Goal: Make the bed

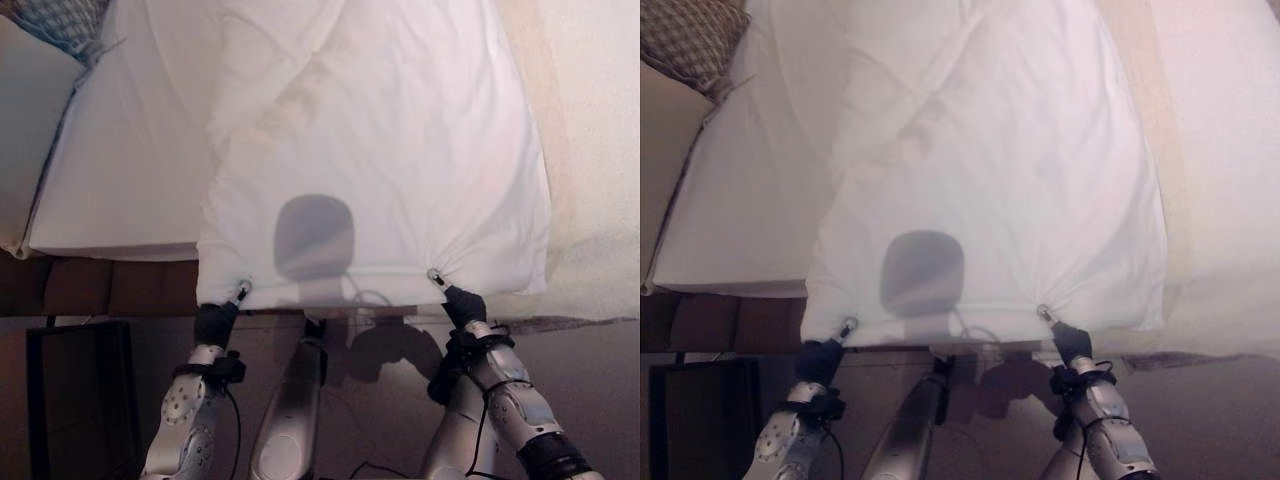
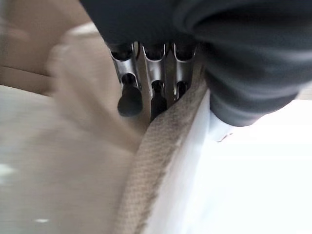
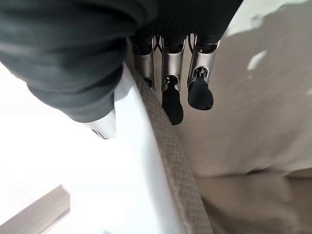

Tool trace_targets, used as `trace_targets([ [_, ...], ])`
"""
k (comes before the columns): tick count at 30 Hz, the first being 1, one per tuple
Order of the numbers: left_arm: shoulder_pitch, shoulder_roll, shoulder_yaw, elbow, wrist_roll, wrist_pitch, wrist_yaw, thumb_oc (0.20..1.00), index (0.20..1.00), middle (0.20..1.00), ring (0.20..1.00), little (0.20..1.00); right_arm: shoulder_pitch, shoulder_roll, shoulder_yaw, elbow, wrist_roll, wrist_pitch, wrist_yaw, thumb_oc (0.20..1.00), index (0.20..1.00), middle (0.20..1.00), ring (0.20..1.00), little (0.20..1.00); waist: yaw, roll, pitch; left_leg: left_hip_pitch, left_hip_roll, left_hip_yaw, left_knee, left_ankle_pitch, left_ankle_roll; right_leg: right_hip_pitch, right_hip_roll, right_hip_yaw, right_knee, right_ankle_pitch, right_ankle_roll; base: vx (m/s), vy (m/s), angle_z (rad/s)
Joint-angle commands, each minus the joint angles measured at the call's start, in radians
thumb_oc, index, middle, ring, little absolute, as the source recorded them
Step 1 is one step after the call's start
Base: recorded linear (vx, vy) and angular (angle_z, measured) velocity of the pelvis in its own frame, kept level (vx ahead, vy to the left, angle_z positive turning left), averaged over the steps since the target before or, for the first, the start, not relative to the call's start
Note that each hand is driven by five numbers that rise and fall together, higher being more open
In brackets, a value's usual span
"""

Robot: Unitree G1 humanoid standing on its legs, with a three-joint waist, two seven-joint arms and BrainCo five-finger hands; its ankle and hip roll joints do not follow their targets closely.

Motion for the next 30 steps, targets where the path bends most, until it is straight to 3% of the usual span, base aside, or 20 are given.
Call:
trace_targets([
  [1,0.094,0.12,0.143,0.048,0.034,-0.04,0.058,0.2,0.2,0.2,0.2,0.2,0.057,-0.096,-0.074,0.108,-0.035,-0.021,-0.038,0.2,0.2,0.2,0.2,0.2,-0.006,-0.019,-0.025,-0.085,-0.015,-0.009,0.03,-0.045,0.06,-0.045,-0.01,0.019,-0.131,0.143,0.003,-0.05,-0.046,-0.04],
  [13,-0.084,0.043,0.041,0.498,0.071,0.015,0.132,0.2,0.2,0.2,0.2,0.2,-0.147,-0.044,0.032,0.464,-0.129,0.02,-0.111,0.2,0.2,0.2,0.2,0.2,-0.012,-0.062,-0.025,-0.27,-0.01,-0.04,0.07,-0.017,0.057,-0.242,0.038,0.058,-0.058,0.114,-0.023,-0.05,-0.067,-0.01],
  [21,-0.254,-0.003,-0.037,0.734,0.077,0.067,0.186,0.2,0.2,0.2,0.2,0.2,-0.375,-0.009,0.096,0.72,-0.212,0.073,-0.175,0.2,0.2,0.2,0.2,0.2,-0.023,-0.075,-0.025,-0.424,-0.013,-0.058,0.168,-0.025,0.063,-0.403,0.061,0.089,0.06,0.063,-0.047,-0.02,-0.033,0.0],
  [24,-0.333,0.001,-0.06,0.847,0.138,0.108,0.209,0.2,0.2,0.2,0.2,0.2,-0.451,-0.006,0.108,0.813,-0.242,0.102,-0.186,0.2,0.2,0.2,0.2,0.2,-0.03,-0.084,-0.025,-0.474,-0.009,-0.059,0.211,-0.031,0.064,-0.462,0.071,0.108,0.108,0.042,-0.057,0.0,-0.006,-0.04],
  [25,-0.364,0.002,-0.065,0.887,0.147,0.126,0.216,0.2,0.2,0.2,0.2,0.2,-0.482,-0.012,0.113,0.853,-0.26,0.117,-0.188,0.664,0.664,0.664,0.664,0.664,-0.032,-0.087,-0.025,-0.488,-0.01,-0.06,0.227,-0.036,0.064,-0.477,0.075,0.11,0.124,0.036,-0.06,0.0,-0.014,-0.04],
  [26,-0.402,-0.001,-0.072,0.938,0.16,0.148,0.225,0.796,0.796,0.796,0.796,0.796,-0.514,-0.012,0.127,0.894,-0.288,0.136,-0.192,1.0,1.0,1.0,1.0,1.0,-0.034,-0.087,-0.025,-0.499,-0.008,-0.058,0.244,-0.04,0.066,-0.488,0.076,0.11,0.142,0.027,-0.064,0.01,-0.009,-0.04],
  [27,-0.405,-0.001,-0.071,0.941,0.16,0.148,0.224,1.0,1.0,1.0,1.0,1.0,-0.517,-0.012,0.127,0.896,-0.288,0.135,-0.191,1.0,1.0,1.0,1.0,1.0,-0.034,-0.088,-0.025,-0.502,-0.008,-0.058,0.245,-0.041,0.066,-0.491,0.075,0.111,0.144,0.026,-0.065,0.01,0.004,-0.06],
  [30,-0.46,-0.019,-0.097,1.012,0.201,0.185,0.224,1.0,1.0,1.0,1.0,1.0,-0.57,-0.011,0.14,0.959,-0.34,0.171,-0.204,1.0,1.0,1.0,1.0,1.0,-0.044,-0.09,-0.025,-0.516,-0.006,-0.05,0.28,-0.057,0.071,-0.517,0.08,0.122,0.173,0.017,-0.067,0.02,0.001,-0.07],
])
